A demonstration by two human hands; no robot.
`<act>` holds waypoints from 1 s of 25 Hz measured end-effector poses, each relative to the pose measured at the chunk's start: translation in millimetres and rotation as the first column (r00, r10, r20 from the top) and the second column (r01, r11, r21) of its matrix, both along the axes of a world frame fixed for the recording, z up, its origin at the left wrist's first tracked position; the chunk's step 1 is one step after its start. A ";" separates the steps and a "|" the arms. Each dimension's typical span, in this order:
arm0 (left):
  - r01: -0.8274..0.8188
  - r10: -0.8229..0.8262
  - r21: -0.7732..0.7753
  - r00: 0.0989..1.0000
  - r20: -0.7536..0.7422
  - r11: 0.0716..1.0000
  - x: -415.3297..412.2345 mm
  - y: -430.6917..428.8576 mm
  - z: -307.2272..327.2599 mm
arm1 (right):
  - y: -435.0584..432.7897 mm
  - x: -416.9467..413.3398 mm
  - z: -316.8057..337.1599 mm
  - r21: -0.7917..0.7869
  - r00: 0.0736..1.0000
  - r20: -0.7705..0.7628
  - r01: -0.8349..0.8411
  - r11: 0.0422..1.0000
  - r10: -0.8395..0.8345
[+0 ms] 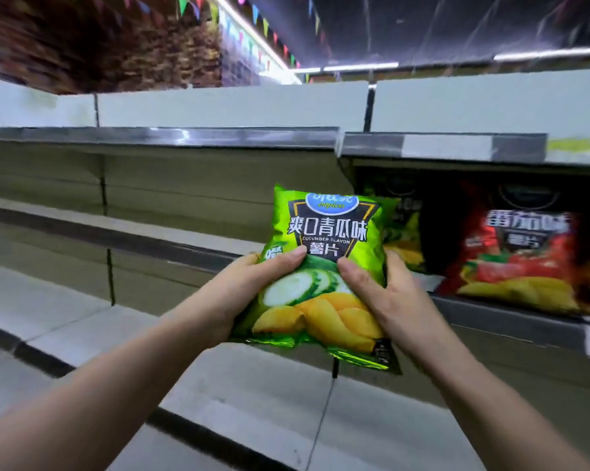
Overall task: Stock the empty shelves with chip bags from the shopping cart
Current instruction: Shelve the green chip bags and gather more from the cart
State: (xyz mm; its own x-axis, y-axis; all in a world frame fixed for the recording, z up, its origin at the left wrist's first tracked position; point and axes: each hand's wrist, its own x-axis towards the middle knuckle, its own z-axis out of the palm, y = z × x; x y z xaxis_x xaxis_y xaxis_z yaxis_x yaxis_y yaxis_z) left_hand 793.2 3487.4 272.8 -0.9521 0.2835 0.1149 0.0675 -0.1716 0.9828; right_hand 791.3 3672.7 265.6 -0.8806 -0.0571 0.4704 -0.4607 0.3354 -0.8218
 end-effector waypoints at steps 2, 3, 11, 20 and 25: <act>0.100 -0.094 -0.092 0.994 0.062 0.991 -15.2 30.0 15.9 | 31.4 -6.0 9.9 -0.008 0.995 0.028 0.095 0.995 -0.095; 0.135 -0.124 -0.145 0.989 0.085 0.980 -23.7 43.1 23.9 | 44.0 -10.9 15.7 0.004 0.988 0.061 0.141 0.990 -0.141; 0.180 -0.180 -0.255 0.983 0.025 0.950 -117.8 89.9 59.8 | 78.1 -70.0 53.5 -0.051 0.939 0.144 0.324 0.945 -0.314; 0.164 -0.166 -0.063 0.986 -0.027 0.984 -181.9 109.8 26.6 | 73.6 -117.6 46.0 -0.102 0.889 0.211 0.432 0.896 -0.405; 0.161 -0.170 -0.161 0.984 -0.046 0.974 -188.1 110.3 19.0 | 72.4 -122.6 31.6 -0.109 0.887 0.239 0.430 0.896 -0.396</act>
State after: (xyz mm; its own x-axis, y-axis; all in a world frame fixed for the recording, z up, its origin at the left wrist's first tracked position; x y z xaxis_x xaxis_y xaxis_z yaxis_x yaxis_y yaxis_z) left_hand 605.1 3597.7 291.8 -0.8833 0.4555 0.1111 0.1094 -0.0301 0.9935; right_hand 668.8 3745.1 297.1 -0.8857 0.3911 0.2501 -0.1241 0.3196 -0.9394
